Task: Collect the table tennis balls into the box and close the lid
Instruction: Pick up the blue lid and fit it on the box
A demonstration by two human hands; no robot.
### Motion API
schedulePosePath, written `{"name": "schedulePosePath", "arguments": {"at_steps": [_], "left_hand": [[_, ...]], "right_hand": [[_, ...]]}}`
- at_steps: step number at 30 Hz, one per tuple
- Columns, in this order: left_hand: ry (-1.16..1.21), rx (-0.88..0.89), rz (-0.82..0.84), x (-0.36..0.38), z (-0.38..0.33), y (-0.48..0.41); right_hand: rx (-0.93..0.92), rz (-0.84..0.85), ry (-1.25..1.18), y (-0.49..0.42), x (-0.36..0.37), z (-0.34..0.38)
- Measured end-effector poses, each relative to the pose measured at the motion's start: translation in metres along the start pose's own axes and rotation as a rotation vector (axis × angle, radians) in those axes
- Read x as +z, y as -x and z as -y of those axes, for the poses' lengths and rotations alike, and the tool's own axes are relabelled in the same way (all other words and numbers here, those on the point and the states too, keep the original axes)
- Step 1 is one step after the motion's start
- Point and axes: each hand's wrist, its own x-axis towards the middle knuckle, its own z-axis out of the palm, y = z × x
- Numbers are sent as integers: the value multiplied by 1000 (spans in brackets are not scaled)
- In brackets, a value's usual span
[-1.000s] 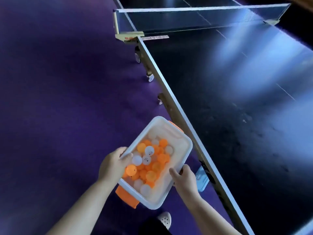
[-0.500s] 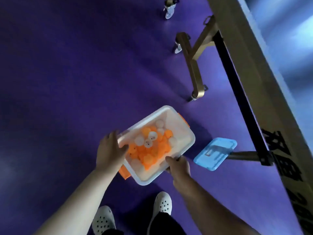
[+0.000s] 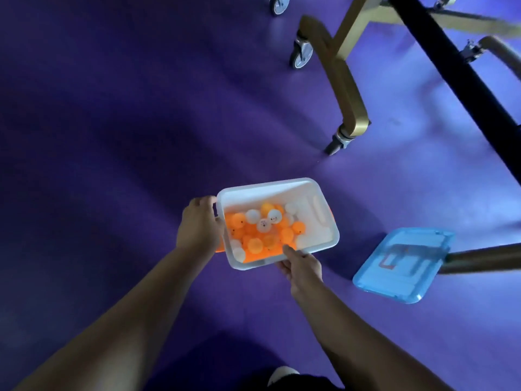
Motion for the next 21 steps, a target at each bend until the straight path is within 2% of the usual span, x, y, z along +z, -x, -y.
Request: {"name": "schedulePosePath", "arguments": {"at_steps": [3, 7, 11, 13, 16, 19, 21], "left_hand": [[-125, 32, 71, 23, 8, -6], [-226, 83, 170, 37, 18, -1], [-261, 128, 167, 39, 22, 10], [-318, 167, 118, 39, 17, 15], [-433, 272, 73, 42, 8, 18], [-462, 363, 55, 48, -2, 21], [-420, 413, 43, 53, -10, 25]], "right_hand": [[3, 60, -65, -12, 6, -14], [105, 155, -132, -22, 5, -17], [128, 177, 57, -22, -14, -18], [-17, 93, 289, -23, -33, -16], [-353, -92, 556, -19, -69, -7], [-637, -390, 611, -10, -113, 10], [-819, -630, 547, -12, -143, 20]]}}
